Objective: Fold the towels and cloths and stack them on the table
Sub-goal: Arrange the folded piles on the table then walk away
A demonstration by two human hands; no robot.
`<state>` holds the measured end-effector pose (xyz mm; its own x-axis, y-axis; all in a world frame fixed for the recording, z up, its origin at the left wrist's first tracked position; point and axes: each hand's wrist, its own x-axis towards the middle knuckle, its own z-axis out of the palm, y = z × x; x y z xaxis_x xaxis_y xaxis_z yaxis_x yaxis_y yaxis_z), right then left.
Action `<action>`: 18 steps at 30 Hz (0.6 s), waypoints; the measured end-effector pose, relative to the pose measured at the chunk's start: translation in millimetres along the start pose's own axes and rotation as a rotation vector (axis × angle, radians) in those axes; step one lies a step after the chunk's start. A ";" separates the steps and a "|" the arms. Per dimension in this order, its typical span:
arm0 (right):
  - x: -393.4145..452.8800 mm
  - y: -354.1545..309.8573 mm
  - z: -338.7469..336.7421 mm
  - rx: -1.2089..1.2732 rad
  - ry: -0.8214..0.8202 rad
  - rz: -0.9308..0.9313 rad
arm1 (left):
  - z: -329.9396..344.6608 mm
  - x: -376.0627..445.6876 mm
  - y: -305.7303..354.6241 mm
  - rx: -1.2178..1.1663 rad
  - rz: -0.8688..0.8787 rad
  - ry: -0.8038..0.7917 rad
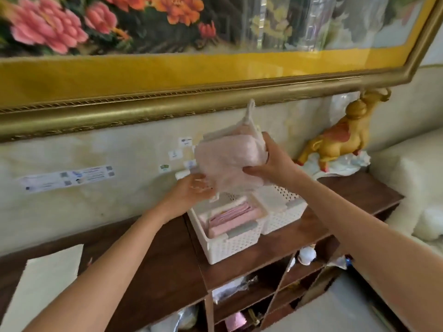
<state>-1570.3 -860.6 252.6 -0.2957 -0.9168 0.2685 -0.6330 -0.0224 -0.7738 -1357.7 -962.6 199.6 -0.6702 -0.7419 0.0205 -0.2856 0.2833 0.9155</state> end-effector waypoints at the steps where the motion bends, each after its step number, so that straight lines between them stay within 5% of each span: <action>1: 21.5 6.4 1.8 -0.034 -0.053 -0.035 | 0.9 2.2 -7.2 0.053 -0.018 0.009; 6: 112.7 31.2 35.9 -0.375 -0.387 -0.223 | 17.6 12.5 -14.0 0.673 -0.105 -0.137; 10: 154.2 44.5 69.8 -0.646 -0.582 -0.424 | 34.9 32.5 -20.0 0.825 -0.272 -0.163; 18: 169.2 67.0 126.4 -0.924 -0.786 -0.601 | 50.8 45.1 -21.1 1.047 -0.241 -0.118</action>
<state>-1572.3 -1067.6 173.7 0.4812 -0.8509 -0.2109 -0.8562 -0.5078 0.0950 -1416.7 -971.2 160.8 -0.5640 -0.8002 -0.2039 -0.8248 0.5581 0.0911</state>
